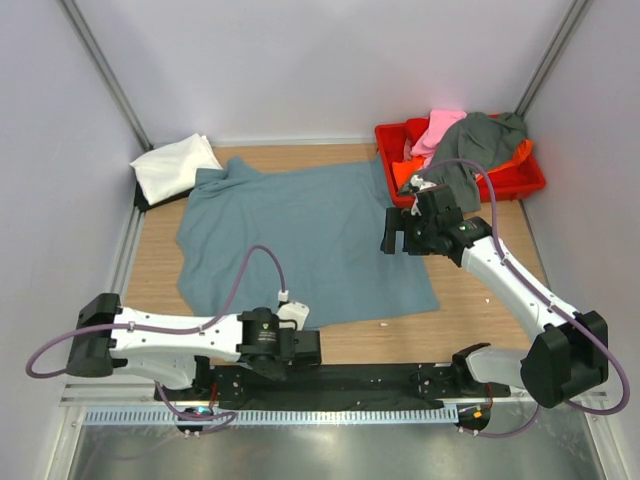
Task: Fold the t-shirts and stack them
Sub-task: Flatten the tshirt out
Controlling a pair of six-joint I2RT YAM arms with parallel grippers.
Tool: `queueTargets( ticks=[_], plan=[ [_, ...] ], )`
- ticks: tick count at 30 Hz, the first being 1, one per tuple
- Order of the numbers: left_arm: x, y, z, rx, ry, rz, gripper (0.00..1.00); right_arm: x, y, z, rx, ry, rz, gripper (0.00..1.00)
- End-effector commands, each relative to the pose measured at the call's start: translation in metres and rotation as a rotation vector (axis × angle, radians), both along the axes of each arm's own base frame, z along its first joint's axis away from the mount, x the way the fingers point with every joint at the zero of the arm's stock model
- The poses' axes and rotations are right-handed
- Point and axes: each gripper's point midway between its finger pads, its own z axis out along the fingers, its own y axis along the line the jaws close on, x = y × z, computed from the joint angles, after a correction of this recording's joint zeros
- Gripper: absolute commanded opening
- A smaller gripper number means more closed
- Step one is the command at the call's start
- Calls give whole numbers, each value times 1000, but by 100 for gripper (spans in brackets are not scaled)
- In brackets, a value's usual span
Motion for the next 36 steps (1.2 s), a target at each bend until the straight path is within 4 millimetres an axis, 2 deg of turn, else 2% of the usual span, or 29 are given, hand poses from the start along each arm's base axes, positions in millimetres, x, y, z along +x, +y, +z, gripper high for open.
queueTargets(
  ticks=[1,7,11,12,14,15,16,18,19,21,24,25,27,28,31,36],
  plan=[
    [-21,28,18,45,22,92,0,8,3,7,9,-42,12,100],
    [-38,54,28,77,2,92,0,7,-5,5,-12,-38,-35,100],
    [-39,60,36,16,-19,138,0,4,-34,3,-88,-46,-197,100],
    [-37,62,41,-22,-33,139,0,0,-44,8,-81,-52,-281,100],
    [-34,63,48,-64,-48,149,0,-11,-59,2,-68,-36,-374,100],
    [-32,63,52,-111,-58,166,0,-18,-66,14,-3,-68,-459,100],
    [-30,63,55,-135,-63,170,0,-29,-72,2,15,-45,-498,100],
    [-28,63,55,-168,-69,181,0,-38,-86,2,103,-67,-589,100],
    [-27,62,57,-198,-67,182,0,-49,-87,-1,154,-67,-606,100],
    [-25,66,55,-202,-71,182,0,-62,-95,-11,148,-30,-653,100],
    [-21,73,52,-204,-85,184,0,-74,-87,-28,196,38,-670,100],
    [-19,75,53,-222,-89,183,0,-80,-80,-42,227,89,-673,100],
    [-17,76,54,-240,-95,186,0,-81,-75,-52,267,111,-686,100],
    [-16,77,54,-252,-98,190,0,-87,-73,-67,270,144,-696,99],
    [-12,79,56,-301,-102,205,0,-90,-75,-83,291,152,-756,94],
    [-11,80,56,-327,-101,209,0,-89,-90,-87,263,100,-828,89]
  ],
)
